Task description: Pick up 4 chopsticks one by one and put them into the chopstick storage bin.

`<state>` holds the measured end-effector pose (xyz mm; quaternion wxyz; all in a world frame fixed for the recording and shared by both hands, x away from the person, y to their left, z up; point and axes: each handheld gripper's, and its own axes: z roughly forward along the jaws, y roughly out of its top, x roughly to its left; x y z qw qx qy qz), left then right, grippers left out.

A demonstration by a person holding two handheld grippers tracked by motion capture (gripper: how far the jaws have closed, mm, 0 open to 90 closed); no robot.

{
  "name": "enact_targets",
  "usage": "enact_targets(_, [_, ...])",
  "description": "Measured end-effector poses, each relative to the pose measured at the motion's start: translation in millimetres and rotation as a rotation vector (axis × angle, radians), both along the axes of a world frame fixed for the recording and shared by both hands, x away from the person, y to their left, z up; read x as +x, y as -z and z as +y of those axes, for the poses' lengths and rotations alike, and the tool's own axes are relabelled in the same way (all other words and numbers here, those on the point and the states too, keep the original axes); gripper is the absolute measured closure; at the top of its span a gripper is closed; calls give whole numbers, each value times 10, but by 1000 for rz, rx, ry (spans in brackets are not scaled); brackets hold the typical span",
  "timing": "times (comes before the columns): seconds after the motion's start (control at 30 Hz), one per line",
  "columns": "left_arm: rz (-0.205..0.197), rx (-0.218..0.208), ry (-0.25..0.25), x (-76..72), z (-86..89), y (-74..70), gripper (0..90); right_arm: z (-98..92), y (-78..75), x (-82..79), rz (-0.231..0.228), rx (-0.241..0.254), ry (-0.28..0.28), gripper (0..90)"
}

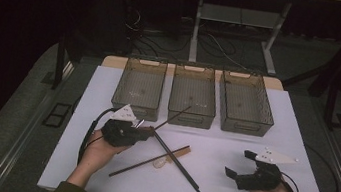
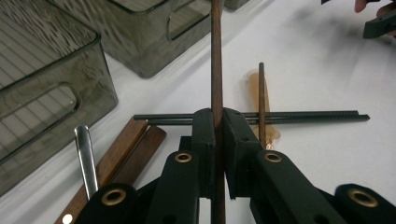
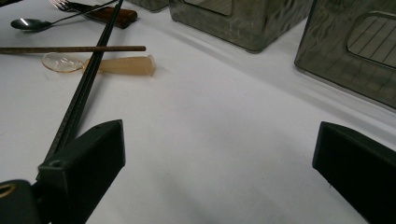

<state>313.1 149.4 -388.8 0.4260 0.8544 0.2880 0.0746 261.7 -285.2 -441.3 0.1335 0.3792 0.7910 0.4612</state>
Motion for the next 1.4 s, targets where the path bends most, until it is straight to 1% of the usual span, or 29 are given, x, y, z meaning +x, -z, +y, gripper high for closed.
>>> enact_targets(0.33, [-25, -18, -13, 83, 19, -125, 840, -6, -1, 3, 2, 2, 1, 22])
enact_targets(0.5, [-23, -18, -22, 123, 31, -154, 840, -16, -2, 5, 3, 6, 5, 22])
enact_targets(0.77, [-33, -21, -39, 224, 26, -216, 840, -20, -4, 4, 1, 7, 7, 22])
enact_targets(0.9, [-39, -28, -51, 288, 17, -256, 840, -22, -4, 4, 1, 6, 8, 21])
enact_targets(1.0, [-43, -24, -58, 352, 19, -283, 840, -23, -6, 2, 1, 7, 8, 21])
enact_targets(1.03, [-42, -22, -61, 374, 23, -291, 840, -23, -6, 1, 1, 8, 9, 22])
enact_targets(1.2, [-36, -40, -89, 496, 40, -308, 840, -24, -9, -4, 6, 11, 10, 22])
enact_targets(1.27, [-34, -35, -95, 546, 52, -311, 840, -24, -10, -4, 4, 10, 10, 21])
enact_targets(1.4, [-25, -38, -120, 642, 81, -316, 840, -27, -12, -4, -2, 9, 9, 21])
